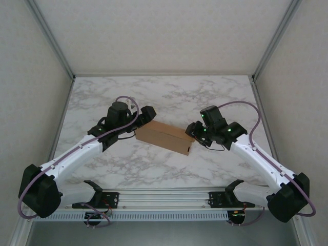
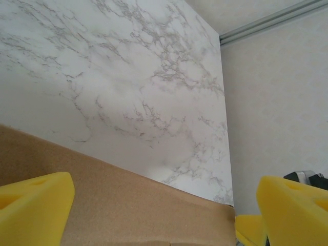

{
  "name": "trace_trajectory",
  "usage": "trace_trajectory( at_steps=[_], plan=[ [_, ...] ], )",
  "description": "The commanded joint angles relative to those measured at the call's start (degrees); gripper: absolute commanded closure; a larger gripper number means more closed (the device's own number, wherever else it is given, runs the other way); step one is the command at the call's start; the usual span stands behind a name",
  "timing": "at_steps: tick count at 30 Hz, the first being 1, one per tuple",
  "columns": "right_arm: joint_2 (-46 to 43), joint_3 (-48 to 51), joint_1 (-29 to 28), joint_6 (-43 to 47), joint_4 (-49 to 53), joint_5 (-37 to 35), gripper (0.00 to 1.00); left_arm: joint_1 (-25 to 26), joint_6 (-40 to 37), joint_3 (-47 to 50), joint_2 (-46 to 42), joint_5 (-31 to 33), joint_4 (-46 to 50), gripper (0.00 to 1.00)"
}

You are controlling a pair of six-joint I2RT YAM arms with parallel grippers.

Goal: Fold the paper box

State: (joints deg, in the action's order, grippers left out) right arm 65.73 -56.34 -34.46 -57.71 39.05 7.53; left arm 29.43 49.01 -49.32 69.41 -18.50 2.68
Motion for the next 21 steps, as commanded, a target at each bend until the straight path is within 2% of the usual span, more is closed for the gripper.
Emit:
trace_trajectory(
  at_steps=[1, 4, 9, 14, 18, 21],
  plan=[
    [-0.5, 1.2, 0.1, -0.3, -0.5, 0.4, 0.53, 0.4, -0.6, 0.9, 2.0, 2.1, 8.8, 0.08],
    [-2.1, 1.9, 0.1, -0.1, -0.7, 0.0, 0.52, 0.3, -0.6, 1.2, 1.9, 2.2, 8.8, 0.08],
    [-2.1, 4.2, 0.1, -0.7, -4.3, 4.5, 0.52, 0.4, -0.4, 1.4, 2.3, 2.2, 8.7, 0.08],
    [-3.2, 7.8, 0.1, 0.8, -8.2, 4.6, 0.52, 0.4, -0.2, 2.1, 3.0, 2.1, 7.9, 0.08],
    [-2.6, 8.3, 0.1, 4.8, -8.6, 5.2, 0.57, 0.4, -0.2, 1.7, 3.5, 1.4, 8.1, 0.08],
    [-1.8, 7.5, 0.1, 8.1, -5.6, 2.9, 0.66, 0.4, -0.7, 0.5, 3.1, 1.9, 9.4, 0.08]
  ],
)
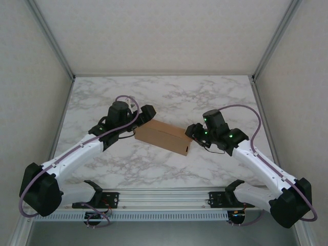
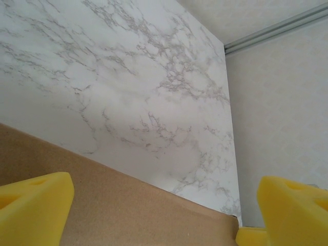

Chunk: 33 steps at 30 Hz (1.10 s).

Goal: Fold the paper box

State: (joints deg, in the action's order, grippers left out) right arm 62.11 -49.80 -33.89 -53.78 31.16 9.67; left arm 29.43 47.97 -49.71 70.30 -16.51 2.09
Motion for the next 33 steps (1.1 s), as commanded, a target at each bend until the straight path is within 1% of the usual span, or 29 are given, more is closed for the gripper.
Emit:
trace_trajectory(
  at_steps=[1, 6, 11, 14, 16, 18, 21, 24, 26, 30, 33],
  plan=[
    [2.4, 0.4, -0.4, 5.2, 3.9, -0.1, 0.68, 0.3, 0.2, 0.5, 1.9, -0.1, 10.4, 0.08],
    [5.0, -2.2, -0.5, 9.1, 9.1, -3.0, 0.71, 0.2, -0.7, -1.4, 0.1, 0.7, 12.4, 0.06],
    [5.6, -3.6, -0.7, 11.4, 11.4, -4.9, 0.72, -0.3, -2.3, -3.7, -0.8, 1.4, 14.7, 0.05],
    [6.0, -4.5, -1.1, 12.2, 12.4, -6.1, 0.72, -1.5, -4.4, -7.0, -2.1, 2.5, 17.5, 0.04],
    [6.3, -4.9, -1.2, 12.3, 12.7, -6.4, 0.72, -2.5, -6.0, -9.4, -3.2, 4.8, 19.6, 0.05],
    [6.5, -5.2, -1.3, 12.5, 12.6, -6.5, 0.72, -3.8, -8.0, -11.7, -3.8, 5.8, 21.3, 0.05],
    [6.5, -5.2, -1.5, 12.4, 12.4, -6.6, 0.72, -6.1, -10.3, -12.9, -3.8, 6.7, 23.0, 0.05],
    [6.7, -5.3, -1.7, 12.5, 12.3, -6.4, 0.71, -8.7, -11.1, -10.6, -3.3, 5.3, 20.2, 0.04],
    [7.0, -5.5, -1.8, 12.7, 12.3, -6.4, 0.71, -9.7, -10.7, -8.5, -2.6, 2.5, 16.9, 0.04],
    [7.7, -5.8, -2.0, 12.6, 12.5, -6.4, 0.71, -9.8, -8.8, -5.6, -1.0, -0.2, 13.0, 0.04],
    [7.9, -6.1, -2.0, 12.6, 12.5, -6.1, 0.71, -9.8, -6.5, -2.1, -1.4, -2.8, 9.1, 0.04]
  ],
)
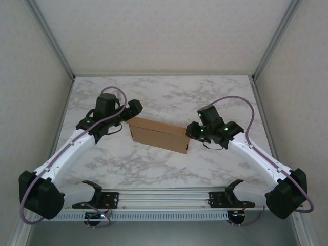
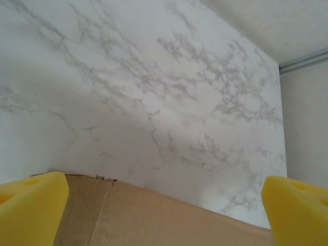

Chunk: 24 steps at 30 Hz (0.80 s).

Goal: Fold the paper box

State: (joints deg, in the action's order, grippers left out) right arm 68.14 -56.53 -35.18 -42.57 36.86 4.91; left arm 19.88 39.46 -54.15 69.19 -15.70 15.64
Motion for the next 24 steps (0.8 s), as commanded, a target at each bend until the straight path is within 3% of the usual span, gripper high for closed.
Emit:
trace_trajectory(
  at_steps=[1, 12, 24],
  plan=[
    [2.0, 0.5, -0.7, 1.4, 6.7, -1.3, 0.71, -0.2, 3.1, 3.9, -0.6, -4.9, -6.0, 0.04],
    [4.0, -0.7, -0.7, 1.1, 4.9, 0.7, 0.72, 0.0, 9.5, 13.4, -3.0, -9.9, -12.6, 0.04],
    [9.4, -9.3, -0.7, 10.0, 4.1, 5.4, 0.71, -0.1, 10.4, 14.2, -10.8, -3.4, -6.6, 0.04]
  ],
)
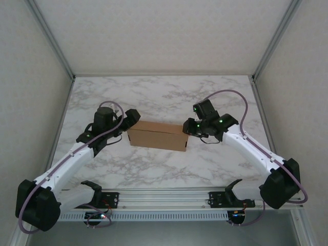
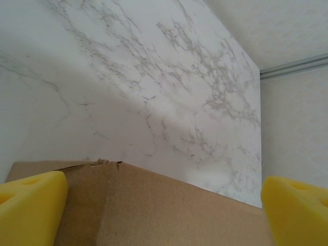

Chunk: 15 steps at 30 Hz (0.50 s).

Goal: Fold the paper box

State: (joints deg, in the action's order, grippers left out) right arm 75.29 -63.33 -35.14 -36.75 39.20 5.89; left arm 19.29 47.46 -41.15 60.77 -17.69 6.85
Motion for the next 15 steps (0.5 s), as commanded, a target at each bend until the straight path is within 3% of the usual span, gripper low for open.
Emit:
trace_trajectory(
  at_steps=[1, 5, 12, 15],
  plan=[
    [2.8, -3.3, -0.7, 5.0, 2.4, 4.3, 0.70, 0.5, 2.4, 1.2, -3.0, -0.9, 2.9, 0.04],
    [3.5, -7.2, -0.6, 8.8, 6.3, 2.7, 0.63, 0.4, 0.8, 0.5, -5.5, 1.8, 6.3, 0.03],
    [1.6, -11.3, 0.1, 15.7, 9.4, 1.8, 0.38, 0.3, -4.6, -4.3, -7.1, 8.2, 12.5, 0.02],
    [0.3, -13.3, 0.1, 19.3, 10.5, 0.6, 0.33, 0.3, -8.9, -6.7, -7.7, 12.0, 14.4, 0.01]
  ],
)
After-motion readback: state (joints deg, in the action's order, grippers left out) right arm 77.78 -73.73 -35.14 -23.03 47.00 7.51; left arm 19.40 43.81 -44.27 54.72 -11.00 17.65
